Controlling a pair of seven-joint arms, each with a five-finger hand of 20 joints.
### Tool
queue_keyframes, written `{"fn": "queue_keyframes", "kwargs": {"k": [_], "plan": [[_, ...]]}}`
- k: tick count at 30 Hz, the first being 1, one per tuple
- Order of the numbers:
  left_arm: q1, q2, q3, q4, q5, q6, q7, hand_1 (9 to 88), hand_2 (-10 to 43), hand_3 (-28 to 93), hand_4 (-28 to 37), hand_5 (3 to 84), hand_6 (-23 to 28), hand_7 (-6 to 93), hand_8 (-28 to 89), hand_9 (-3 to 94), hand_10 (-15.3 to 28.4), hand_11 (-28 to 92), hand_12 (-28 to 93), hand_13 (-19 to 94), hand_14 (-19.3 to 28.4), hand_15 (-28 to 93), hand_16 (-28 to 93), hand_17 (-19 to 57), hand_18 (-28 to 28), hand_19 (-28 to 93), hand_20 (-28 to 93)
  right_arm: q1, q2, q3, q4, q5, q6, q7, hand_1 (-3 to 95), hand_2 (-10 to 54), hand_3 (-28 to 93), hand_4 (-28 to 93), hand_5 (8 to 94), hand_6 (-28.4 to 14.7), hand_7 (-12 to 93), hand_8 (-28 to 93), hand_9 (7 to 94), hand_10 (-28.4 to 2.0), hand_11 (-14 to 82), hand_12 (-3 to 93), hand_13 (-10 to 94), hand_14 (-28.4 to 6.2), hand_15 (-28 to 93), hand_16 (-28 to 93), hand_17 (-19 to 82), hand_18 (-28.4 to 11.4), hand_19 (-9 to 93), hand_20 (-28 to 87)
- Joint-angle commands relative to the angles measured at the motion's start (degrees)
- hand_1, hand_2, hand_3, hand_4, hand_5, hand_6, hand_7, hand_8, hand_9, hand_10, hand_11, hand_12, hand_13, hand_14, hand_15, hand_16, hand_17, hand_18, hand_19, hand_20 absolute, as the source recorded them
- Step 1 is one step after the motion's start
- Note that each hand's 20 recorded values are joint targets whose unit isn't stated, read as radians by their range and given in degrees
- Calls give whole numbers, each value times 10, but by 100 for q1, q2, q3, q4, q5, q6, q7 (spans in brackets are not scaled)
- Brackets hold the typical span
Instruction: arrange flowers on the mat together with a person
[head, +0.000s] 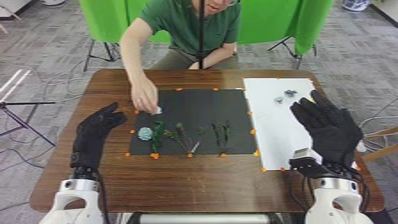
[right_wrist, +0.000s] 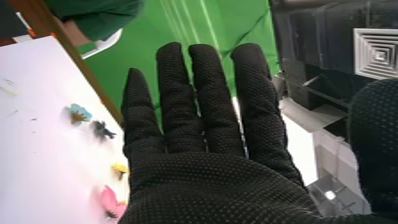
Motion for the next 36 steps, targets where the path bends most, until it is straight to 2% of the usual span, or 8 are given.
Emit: {"fn": "queue_keyframes", "kwargs": {"k": [1,4,7,18,25,29,32,36], "plan": [[13,-53,-37,11,0,14,-43,250,-10,658,-221,462,51,132,-57,468,136,200,145,385,193,236,22,64,155,122,181,-3,16,-43,-38,-8,75,-52,61,54,812,-173,522,10,152,-92,549,-142,77,165,440,-133,148,217,216,-151,102,331],[53,-85,-55,-2,-14,38,-59,250,-10,658,-221,462,50,132,-56,468,136,201,145,385,193,236,22,64,156,123,182,-9,-11,-70,-46,7,108,-35,61,53,813,-174,523,10,153,-93,551,-142,77,167,442,-133,147,219,215,-152,105,331],[89,-87,-99,-33,19,-58,-109,249,-11,659,-220,462,50,132,-56,469,136,200,145,385,193,235,22,63,156,122,182,-34,-7,-59,-67,2,96,-39,62,53,815,-174,524,11,155,-94,555,-142,77,169,444,-133,148,220,215,-151,107,331],[89,-84,-81,-29,10,-35,-118,249,-9,656,-220,461,49,133,-57,467,135,199,146,382,193,234,23,63,155,121,182,-65,26,-144,-96,-82,386,-136,71,40,820,-172,528,12,164,-95,556,-142,78,179,437,-124,145,225,217,-149,122,336],[189,-102,-135,-87,3,53,-154,248,-9,657,-220,461,50,133,-57,468,135,200,146,383,193,235,23,63,155,120,182,324,497,204,-111,-1450,916,-275,119,2,806,-174,534,11,178,-99,555,-140,84,189,450,-118,150,230,218,-145,148,356],[135,-72,-91,-59,6,19,-180,249,-9,657,-220,461,50,133,-57,467,135,199,146,383,193,236,23,63,154,120,182,960,1149,517,5,-3818,1493,754,169,-35,790,-173,538,9,190,-99,553,-139,95,196,475,-119,157,236,225,-143,199,383],[136,-70,-71,-78,29,40,-176,249,-8,656,-220,461,50,133,-56,467,135,199,146,383,193,236,23,63,154,120,182,1623,1874,458,592,-5571,1764,1184,231,-81,767,-166,538,4,192,-98,548,-144,111,200,506,-125,169,260,246,-140,283,413],[183,-60,-63,-105,27,118,-146,249,-9,656,-219,461,50,133,-56,467,135,199,146,383,193,237,23,62,155,122,183,2215,2463,403,885,-6945,570,2217,290,-95,758,-183,521,-9,191,-93,497,-149,134,220,555,-127,366,261,281,-156,475,450]]}}
